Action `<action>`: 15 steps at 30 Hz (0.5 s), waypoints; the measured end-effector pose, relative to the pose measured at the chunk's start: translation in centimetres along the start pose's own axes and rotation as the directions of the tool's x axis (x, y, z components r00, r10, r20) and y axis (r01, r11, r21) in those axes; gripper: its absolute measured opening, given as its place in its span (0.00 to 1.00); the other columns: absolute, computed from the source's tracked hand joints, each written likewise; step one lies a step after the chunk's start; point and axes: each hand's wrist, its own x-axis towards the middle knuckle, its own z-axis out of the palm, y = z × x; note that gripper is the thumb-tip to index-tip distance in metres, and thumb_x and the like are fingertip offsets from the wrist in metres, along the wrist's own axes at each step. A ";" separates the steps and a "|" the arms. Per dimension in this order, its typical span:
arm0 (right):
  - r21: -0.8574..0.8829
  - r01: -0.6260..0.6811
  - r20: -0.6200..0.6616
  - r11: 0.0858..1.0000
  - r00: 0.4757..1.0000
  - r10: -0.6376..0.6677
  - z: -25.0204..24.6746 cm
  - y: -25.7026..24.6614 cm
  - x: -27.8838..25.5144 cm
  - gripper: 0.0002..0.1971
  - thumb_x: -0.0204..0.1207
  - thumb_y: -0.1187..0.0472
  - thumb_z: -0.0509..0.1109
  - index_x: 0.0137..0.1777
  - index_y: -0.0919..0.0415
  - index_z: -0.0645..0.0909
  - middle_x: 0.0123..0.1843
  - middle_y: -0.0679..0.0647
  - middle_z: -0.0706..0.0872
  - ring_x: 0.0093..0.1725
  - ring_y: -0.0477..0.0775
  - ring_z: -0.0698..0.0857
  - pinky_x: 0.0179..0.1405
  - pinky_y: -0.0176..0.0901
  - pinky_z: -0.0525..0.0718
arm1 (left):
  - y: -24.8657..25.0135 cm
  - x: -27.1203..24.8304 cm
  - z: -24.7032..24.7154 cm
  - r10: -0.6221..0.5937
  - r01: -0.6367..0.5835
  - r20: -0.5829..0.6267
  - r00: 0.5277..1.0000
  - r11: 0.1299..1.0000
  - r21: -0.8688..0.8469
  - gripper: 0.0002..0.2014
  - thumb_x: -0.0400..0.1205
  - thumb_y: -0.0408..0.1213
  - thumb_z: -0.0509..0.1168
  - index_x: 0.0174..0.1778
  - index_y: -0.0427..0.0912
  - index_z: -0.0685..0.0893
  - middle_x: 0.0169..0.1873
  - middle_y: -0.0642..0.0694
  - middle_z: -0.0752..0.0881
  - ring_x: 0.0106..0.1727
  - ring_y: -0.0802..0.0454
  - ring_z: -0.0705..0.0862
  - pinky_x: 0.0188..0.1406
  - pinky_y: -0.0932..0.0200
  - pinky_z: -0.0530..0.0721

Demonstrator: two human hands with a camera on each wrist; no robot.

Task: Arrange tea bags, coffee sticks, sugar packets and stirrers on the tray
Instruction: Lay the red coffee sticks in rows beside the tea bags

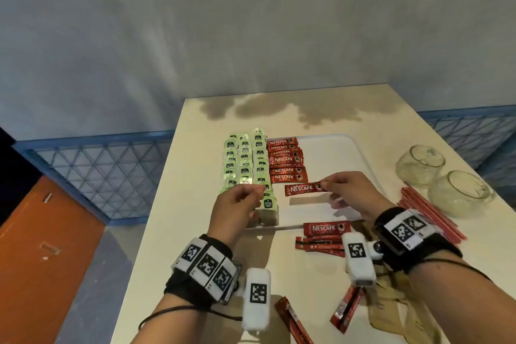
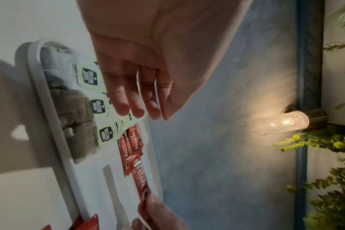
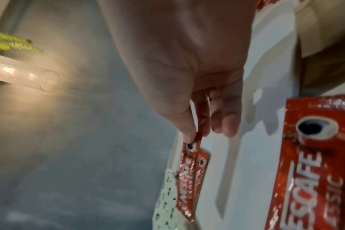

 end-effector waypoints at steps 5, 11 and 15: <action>0.017 -0.150 -0.078 0.989 0.986 0.151 1.5 1.3 2.3 0.03 0.78 0.70 0.72 0.45 0.72 0.84 0.35 0.64 0.84 0.26 0.52 0.77 0.23 0.42 0.73 | -0.7 1.0 -0.4 -0.020 0.020 -0.008 1.000 1.000 -0.005 0.04 0.81 0.37 0.71 0.47 0.45 0.91 0.43 0.49 0.91 0.41 0.53 0.87 0.38 0.60 0.82; 0.097 -0.140 -0.111 0.985 0.982 0.150 3.8 0.6 4.0 0.12 0.75 0.72 0.75 0.50 0.62 0.74 0.40 0.63 0.83 0.19 0.45 0.79 0.18 0.39 0.69 | -1.3 2.2 -0.9 -0.010 0.010 -0.015 1.000 1.000 0.003 0.04 0.81 0.37 0.70 0.48 0.45 0.91 0.42 0.46 0.91 0.41 0.52 0.88 0.35 0.60 0.84; 0.109 -0.131 -0.115 0.985 0.983 0.143 4.0 0.2 4.9 0.13 0.74 0.73 0.75 0.47 0.62 0.72 0.36 0.64 0.83 0.15 0.45 0.77 0.17 0.40 0.69 | -1.4 2.9 -1.2 -0.009 0.009 -0.014 1.000 1.000 -0.002 0.05 0.82 0.38 0.70 0.49 0.46 0.91 0.41 0.48 0.91 0.41 0.51 0.88 0.40 0.56 0.84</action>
